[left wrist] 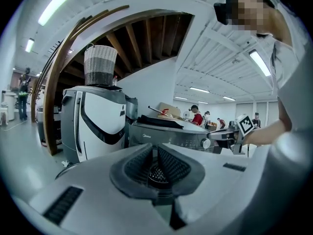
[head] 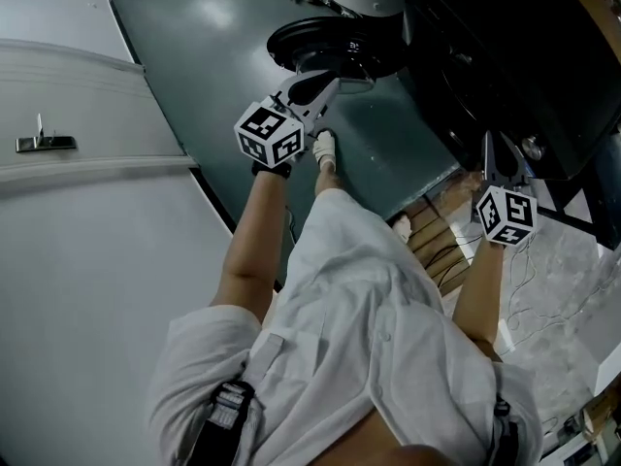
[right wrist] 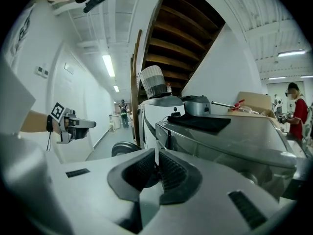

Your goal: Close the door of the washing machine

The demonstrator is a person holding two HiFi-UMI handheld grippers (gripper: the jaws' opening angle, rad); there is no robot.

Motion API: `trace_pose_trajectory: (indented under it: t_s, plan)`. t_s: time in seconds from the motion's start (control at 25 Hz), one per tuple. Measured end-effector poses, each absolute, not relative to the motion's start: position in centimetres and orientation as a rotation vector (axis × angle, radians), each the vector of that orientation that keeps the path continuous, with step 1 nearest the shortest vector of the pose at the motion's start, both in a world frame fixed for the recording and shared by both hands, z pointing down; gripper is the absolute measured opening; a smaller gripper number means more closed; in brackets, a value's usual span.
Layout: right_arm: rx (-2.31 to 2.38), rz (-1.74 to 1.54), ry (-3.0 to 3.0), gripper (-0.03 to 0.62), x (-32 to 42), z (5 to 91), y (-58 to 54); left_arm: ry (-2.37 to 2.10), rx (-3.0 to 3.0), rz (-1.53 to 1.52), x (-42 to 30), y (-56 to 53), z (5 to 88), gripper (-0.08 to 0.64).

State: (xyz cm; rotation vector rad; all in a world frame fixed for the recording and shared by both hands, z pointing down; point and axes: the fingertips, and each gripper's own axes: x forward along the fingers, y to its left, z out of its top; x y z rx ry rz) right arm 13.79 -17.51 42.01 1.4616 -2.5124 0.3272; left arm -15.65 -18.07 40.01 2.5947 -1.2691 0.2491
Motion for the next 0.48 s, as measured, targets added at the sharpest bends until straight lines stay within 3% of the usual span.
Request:
trace_pose_trajectory:
  t_s: [0.48]
  plan:
    - [1.392, 0.378, -2.496, 0.031, 6.0, 45.3, -22.9, -1.161, 2.621, 0.445, -21.6, -26.8, 44.1, 0.061]
